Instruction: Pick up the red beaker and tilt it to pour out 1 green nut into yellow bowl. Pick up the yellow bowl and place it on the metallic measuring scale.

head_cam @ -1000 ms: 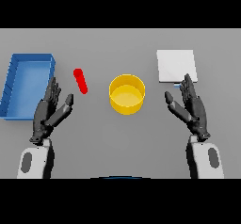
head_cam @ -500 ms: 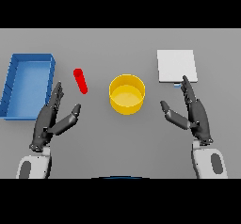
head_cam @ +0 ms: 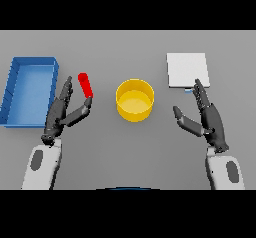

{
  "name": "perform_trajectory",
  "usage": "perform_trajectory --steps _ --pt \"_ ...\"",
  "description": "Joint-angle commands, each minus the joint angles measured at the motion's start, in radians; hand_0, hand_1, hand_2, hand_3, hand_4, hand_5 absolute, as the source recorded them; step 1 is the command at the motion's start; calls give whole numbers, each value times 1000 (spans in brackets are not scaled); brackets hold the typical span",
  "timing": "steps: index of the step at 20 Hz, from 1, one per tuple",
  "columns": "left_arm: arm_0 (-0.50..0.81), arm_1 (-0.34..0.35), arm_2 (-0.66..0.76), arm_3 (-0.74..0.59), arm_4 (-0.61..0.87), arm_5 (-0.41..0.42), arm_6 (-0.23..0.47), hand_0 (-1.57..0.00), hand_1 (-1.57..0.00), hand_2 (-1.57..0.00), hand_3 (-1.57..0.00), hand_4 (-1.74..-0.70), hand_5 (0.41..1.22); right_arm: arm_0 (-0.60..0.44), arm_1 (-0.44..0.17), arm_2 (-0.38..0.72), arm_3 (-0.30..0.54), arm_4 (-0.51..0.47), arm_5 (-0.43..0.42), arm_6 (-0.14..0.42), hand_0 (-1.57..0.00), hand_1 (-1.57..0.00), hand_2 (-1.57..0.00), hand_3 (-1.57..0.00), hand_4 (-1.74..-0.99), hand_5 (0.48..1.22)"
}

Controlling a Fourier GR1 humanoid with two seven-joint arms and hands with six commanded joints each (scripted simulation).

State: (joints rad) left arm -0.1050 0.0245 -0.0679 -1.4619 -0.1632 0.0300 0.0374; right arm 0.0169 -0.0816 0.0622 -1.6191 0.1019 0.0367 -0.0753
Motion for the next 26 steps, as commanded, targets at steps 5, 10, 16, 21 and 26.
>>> perform_trajectory --steps 5,10,16,21,26 --pt "-158 -6 57 201 14 17 -68 1 1 1 1 -1222 638 4 -9 -6 -6 4 -4 12 1 1 1 1 -1297 625" --pt "-264 -3 74 342 -23 53 -96 1 1 1 1 -1221 635 -9 -11 -7 1 16 -14 39 1 1 1 1 -1299 634" --pt "-355 -15 105 490 -19 62 -181 1 1 1 1 -1290 686 -9 -1 2 9 31 -22 23 1 1 1 1 -1300 646" --pt "-413 -37 148 563 2 104 -212 -338 -306 -322 -239 -1385 765 -7 -1 -8 7 26 -31 26 1 1 1 1 -1294 645" --pt "-447 -58 178 627 18 131 -265 -1167 -1155 -1153 -1081 -1529 1043 0 1 -2 -3 27 -29 30 1 1 1 1 -1291 649"
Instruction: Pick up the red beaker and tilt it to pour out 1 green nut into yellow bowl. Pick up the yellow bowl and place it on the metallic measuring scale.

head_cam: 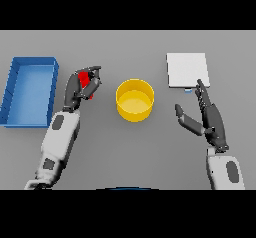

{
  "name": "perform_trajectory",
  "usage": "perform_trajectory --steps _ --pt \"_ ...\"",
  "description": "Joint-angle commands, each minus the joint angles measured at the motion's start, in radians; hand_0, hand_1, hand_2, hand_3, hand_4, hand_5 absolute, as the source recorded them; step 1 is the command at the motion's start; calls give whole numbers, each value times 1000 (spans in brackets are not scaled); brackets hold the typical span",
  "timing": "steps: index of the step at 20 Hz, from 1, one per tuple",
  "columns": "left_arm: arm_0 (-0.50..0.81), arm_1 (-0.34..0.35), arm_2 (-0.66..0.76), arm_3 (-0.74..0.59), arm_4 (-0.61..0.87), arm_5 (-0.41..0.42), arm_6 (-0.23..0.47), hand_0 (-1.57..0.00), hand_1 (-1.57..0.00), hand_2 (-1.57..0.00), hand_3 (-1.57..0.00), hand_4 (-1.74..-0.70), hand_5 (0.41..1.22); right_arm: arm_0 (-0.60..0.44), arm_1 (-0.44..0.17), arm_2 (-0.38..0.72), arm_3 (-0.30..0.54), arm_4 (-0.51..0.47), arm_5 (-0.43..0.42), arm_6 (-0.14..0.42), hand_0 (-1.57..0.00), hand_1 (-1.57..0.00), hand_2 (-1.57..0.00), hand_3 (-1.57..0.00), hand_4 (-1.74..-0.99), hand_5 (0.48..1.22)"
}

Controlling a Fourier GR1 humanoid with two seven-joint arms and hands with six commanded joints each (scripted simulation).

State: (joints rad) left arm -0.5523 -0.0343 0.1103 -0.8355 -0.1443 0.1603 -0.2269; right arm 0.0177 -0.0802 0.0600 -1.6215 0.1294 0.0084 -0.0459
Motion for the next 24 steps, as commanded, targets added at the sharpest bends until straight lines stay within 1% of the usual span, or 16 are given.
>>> perform_trajectory --steps 1,3,4,7,9,11,12,13,15,16,19,20,21,22,23,24 --pt "-4 7 2 5 4 3 -12 -1248 -1238 -1237 -1126 -1566 1079 -1 -4 -4 7 -2 2 -5 1 1 1 1 -1292 651" --pt "3 3 -16 3 3 -1 -37 -1364 -1358 -1357 -1176 -1621 1130 -4 -8 -8 -2 -7 2 2 1 1 1 1 -1290 649" --pt "6 3 -23 -5 4 -5 -21 -1406 -1401 -1400 -1255 -1587 1148 -11 -2 -5 -5 -7 -1 12 1 1 1 1 -1290 648" --pt "19 7 -52 -35 -13 0 -5 -1486 -1484 -1483 -1409 -1529 1184 -13 -2 -4 5 4 -6 7 1 1 1 1 -1287 650" --pt "11 18 -46 -51 -18 -2 -9 -1517 -1515 -1515 -1468 -1512 1197 -4 1 3 6 8 -4 -14 1 1 1 1 -1289 652" --pt "13 18 -47 -98 -19 -4 11 -1536 -1535 -1535 -1505 -1504 1206 -2 0 -3 3 -1 -1 -11 1 1 1 1 -1292 656" --pt "8 20 -49 -117 -22 -9 35 -1543 -1542 -1542 -1518 -1502 1209 -8 -1 -4 7 -1 -2 -2 1 1 1 1 -1294 659" --pt "18 15 -60 -150 -28 -14 32 -1549 -1548 -1548 -1529 -1500 1211 -5 1 5 3 12 -6 -9 1 1 1 1 -1294 662" --pt "15 33 -83 -205 -63 -14 75 -1557 -1556 -1556 -1544 -1497 1215 -13 4 5 16 20 -12 -5 1 1 1 1 -1295 665" --pt "8 40 -100 -230 -86 -16 100 -1560 -1559 -1559 -1549 -1496 1216 -5 3 11 9 22 -7 -19 1 1 1 1 -1289 664" --pt "-13 80 -155 -272 -171 -25 189 -1565 -1565 -1565 -1560 -1616 1174 -11 -3 7 16 18 0 -27 1 1 1 1 -1277 664" --pt "-16 90 -164 -277 -186 -32 204 -1565 -1565 -1565 -1560 -1616 1170 -12 -5 10 7 18 3 -24 1 1 1 1 -1277 667" --pt "-19 99 -171 -280 -197 -39 213 -1565 -1565 -1565 -1560 -1616 1165 -10 -1 10 15 23 -3 -25 1 1 1 1 -1277 672" --pt "-21 107 -175 -280 -205 -45 219 -1565 -1565 -1565 -1560 -1616 1158 -14 0 6 16 14 0 -6 1 1 1 1 -1277 675" --pt "-24 115 -177 -278 -211 -52 221 -1565 -1565 -1565 -1560 -1616 1151 -14 -2 6 28 16 2 -13 1 1 1 1 -1277 677" --pt "-25 121 -180 -274 -215 -56 212 -1565 -1565 -1565 -1560 -1616 1140 -6 0 9 16 16 2 -20 1 1 1 1 -1277 679"
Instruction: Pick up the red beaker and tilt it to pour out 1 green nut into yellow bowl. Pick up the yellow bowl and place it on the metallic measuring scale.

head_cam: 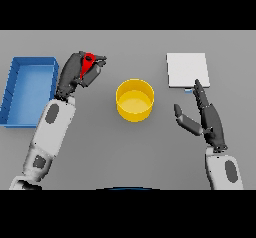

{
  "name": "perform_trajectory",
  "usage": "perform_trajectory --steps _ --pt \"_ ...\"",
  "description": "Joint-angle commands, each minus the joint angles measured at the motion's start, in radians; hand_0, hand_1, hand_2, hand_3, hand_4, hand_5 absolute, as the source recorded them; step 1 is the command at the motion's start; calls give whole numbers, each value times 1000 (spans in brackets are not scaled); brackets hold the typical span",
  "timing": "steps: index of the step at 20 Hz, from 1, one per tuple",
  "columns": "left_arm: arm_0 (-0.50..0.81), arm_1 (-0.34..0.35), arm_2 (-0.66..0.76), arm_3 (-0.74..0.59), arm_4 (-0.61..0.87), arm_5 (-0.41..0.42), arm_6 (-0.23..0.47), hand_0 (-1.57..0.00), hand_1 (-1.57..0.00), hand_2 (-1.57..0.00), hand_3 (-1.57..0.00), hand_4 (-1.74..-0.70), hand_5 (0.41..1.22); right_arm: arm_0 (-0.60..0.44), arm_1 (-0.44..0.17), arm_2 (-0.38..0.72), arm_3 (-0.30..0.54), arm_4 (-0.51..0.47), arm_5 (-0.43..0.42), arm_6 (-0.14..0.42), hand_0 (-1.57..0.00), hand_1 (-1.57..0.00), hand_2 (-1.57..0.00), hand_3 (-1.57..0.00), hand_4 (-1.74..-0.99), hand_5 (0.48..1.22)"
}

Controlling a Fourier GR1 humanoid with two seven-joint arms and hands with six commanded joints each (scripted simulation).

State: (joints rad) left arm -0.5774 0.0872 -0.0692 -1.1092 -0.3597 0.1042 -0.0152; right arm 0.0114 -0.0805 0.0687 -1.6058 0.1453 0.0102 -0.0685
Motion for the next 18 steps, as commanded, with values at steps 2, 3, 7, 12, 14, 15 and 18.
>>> perform_trajectory --steps 2,3,7,12,14,15,18 --pt "-15 28 -37 -16 -50 -14 28 -1567 -1567 -1567 -1564 -1661 1126 -1 7 6 -10 1 -2 7 1 1 1 1 -1273 686" --pt "-40 40 -67 -2 -93 -21 47 -1568 -1568 -1568 -1565 -1677 1123 13 11 10 -11 -3 4 -2 1 1 1 1 -1277 688" --pt "-111 109 -201 22 -262 -88 84 -1570 -1570 -1570 -1569 -1715 1136 8 9 5 -25 4 -10 21 1 1 1 1 -1280 690" --pt "-214 169 -342 70 -409 -233 107 -1571 -1571 -1571 -1570 -1732 1190 17 0 10 -30 20 -12 17 1 1 1 1 -1290 695" --pt "-249 184 -386 79 -449 -302 108 -1571 -1571 -1571 -1571 -1683 1201 26 6 15 -34 17 -8 20 1 1 1 1 -1293 690" --pt "-284 187 -409 96 -475 -342 120 -1571 -1571 -1571 -1571 -1640 1205 20 9 8 -32 3 -4 32 1 1 1 1 -1290 685" --pt "-334 190 -482 130 -552 -413 114 -1571 -1571 -1571 -1403 -1648 1213 19 20 -9 -25 -30 0 41 1 1 1 1 -1279 661"
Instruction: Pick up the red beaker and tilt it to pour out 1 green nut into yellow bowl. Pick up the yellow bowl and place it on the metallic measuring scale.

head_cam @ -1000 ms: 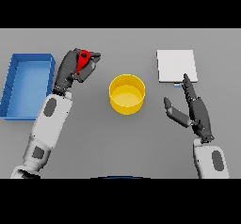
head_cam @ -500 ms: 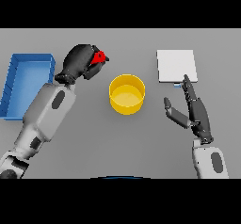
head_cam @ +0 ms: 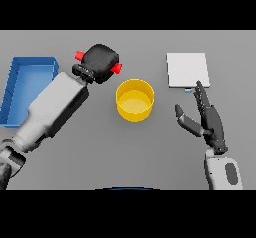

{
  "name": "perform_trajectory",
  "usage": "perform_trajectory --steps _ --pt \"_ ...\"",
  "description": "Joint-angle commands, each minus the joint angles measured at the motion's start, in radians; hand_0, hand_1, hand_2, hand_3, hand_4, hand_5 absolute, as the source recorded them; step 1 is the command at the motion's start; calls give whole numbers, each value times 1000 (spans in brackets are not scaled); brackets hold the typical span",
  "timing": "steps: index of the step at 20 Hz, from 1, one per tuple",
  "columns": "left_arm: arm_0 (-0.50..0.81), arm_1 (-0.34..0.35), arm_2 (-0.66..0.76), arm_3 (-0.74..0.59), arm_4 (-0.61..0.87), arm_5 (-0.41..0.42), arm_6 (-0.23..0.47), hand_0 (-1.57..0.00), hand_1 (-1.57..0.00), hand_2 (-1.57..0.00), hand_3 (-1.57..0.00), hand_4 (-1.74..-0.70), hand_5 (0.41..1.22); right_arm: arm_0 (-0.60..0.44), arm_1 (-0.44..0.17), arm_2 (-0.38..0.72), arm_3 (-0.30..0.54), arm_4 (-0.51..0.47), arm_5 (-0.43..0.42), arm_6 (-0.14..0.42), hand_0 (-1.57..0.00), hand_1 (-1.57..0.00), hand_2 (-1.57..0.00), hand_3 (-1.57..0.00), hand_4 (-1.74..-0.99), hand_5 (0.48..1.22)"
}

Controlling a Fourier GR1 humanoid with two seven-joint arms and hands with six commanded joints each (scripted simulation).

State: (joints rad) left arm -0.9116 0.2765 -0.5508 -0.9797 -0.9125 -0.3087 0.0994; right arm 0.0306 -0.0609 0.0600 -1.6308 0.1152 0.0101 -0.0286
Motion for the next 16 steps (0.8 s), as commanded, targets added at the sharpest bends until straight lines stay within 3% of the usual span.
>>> perform_trajectory --steps 1,7,11,16 --pt "-32 -8 -19 18 -20 -34 11 -1571 -1571 -1571 -1355 -1663 1214 -1 6 2 2 0 -2 0 1 1 1 1 -1279 651" --pt "-134 -13 -144 71 -131 -138 -31 -1571 -1571 -1571 -1203 -1709 1219 18 15 -3 -8 -24 6 1 1 1 1 1 -1301 607" --pt "-194 -24 -232 110 -210 -126 -87 -1571 -1571 -1571 -1420 -1726 1220 -15 19 -2 12 -13 -2 13 1 1 1 1 -1300 601" --pt "-233 -42 -323 141 -294 -119 -99 -1571 -1571 -1571 -1522 -1736 1221 -5 11 -9 11 -14 -1 1 1 1 1 1 -1291 603"
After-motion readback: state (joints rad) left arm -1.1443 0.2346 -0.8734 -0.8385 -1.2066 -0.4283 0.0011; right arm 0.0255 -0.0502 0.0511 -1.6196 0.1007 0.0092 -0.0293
